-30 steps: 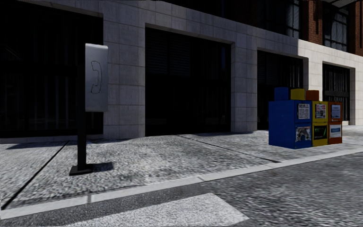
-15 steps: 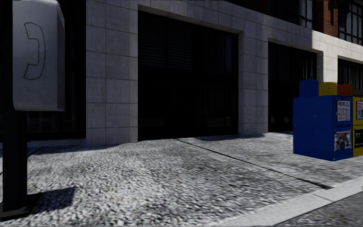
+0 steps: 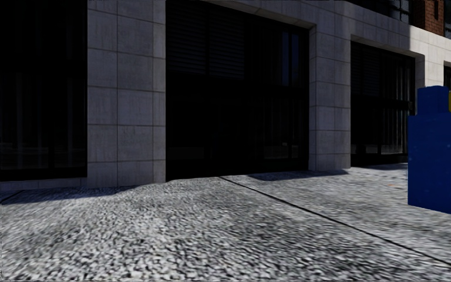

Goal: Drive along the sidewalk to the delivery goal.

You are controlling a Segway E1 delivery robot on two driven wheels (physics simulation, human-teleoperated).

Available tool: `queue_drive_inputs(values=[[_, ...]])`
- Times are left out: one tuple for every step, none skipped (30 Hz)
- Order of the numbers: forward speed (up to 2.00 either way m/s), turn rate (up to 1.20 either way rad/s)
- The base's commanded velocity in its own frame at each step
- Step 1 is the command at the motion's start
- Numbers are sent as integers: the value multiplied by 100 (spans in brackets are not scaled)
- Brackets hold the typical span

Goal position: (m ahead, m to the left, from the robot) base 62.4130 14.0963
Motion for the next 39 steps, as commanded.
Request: queue_drive_inputs(values=[[135,0],[135,0],[135,0],[135,0],[135,0],[135,0],[135,0],[135,0],[135,0],[135,0],[135,0],[135,0],[135,0],[135,0],[134,0],[134,0],[134,0],[134,0],[134,0],[134,0],[134,0],[134,0],[134,0],[134,0],[134,0],[134,0],[134,0],[134,-14],[134,-24],[134,-30],[134,-30],[134,-43],[134,-54],[134,-59],[134,-61],[134,-61],[134,-61],[134,-62],[134,-62]])
